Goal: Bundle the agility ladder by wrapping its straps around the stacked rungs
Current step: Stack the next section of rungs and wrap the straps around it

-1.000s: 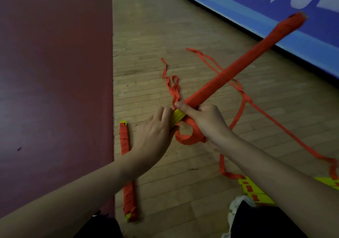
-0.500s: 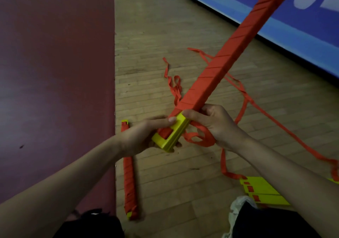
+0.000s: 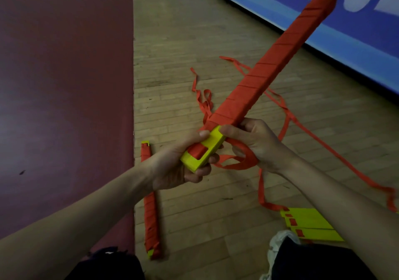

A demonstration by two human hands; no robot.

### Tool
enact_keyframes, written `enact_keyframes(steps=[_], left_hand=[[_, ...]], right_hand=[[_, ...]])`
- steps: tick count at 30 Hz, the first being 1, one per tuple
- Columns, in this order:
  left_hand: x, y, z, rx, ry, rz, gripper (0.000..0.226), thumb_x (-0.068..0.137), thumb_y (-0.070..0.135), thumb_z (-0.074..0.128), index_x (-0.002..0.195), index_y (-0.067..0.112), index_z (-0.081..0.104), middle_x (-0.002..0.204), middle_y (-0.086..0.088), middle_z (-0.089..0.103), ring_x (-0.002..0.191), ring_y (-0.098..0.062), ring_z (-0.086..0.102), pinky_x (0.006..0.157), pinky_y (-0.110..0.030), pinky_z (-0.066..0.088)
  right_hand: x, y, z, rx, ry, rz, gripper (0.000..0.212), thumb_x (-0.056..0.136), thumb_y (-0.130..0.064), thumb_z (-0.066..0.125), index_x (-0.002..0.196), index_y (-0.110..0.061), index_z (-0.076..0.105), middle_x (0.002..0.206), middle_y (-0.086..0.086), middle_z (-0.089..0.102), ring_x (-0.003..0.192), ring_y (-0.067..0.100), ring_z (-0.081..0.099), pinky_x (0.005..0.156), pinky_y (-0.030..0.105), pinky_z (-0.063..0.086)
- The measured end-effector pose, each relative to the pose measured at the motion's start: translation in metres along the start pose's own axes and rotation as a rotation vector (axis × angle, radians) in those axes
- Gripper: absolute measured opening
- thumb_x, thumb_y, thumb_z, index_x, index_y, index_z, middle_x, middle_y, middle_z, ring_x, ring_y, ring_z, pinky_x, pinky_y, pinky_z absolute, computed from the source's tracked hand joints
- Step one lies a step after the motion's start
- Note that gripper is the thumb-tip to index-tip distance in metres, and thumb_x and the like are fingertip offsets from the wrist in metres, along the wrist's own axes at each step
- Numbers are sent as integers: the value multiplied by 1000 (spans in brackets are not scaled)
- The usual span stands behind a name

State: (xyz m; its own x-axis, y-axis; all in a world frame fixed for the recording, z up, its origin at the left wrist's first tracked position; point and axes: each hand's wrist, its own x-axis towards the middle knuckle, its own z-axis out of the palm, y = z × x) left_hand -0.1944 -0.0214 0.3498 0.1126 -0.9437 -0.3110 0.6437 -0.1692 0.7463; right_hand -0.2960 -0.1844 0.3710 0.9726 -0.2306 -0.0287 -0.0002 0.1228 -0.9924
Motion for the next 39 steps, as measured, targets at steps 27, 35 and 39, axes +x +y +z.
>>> enact_keyframes(steps=[27,35,39], left_hand=[[1,8,2,435,350,301,22,88,9,57,110,6,53,74,-9,56,54,-19,53,43,-23,32],[8,2,-3,845,536,351,22,92,21,62,106,14,47,85,-12,57,64,-19,52,50,-30,41],[14,-9,6,1221,694,405,30,90,22,62,102,10,38,84,-5,56,74,-28,58,64,-43,47]], right_hand=[[4,11,-12,-320,133,120,25,86,-25,70,71,-7,60,46,-3,51,36,6,45,39,16,38],[11,10,-1,-371,224,78,36,87,-34,67,80,0,63,45,-4,45,35,2,43,38,13,33],[14,8,10,-435,308,72,45,85,-46,66,56,-14,54,37,-10,44,34,1,43,40,13,32]])
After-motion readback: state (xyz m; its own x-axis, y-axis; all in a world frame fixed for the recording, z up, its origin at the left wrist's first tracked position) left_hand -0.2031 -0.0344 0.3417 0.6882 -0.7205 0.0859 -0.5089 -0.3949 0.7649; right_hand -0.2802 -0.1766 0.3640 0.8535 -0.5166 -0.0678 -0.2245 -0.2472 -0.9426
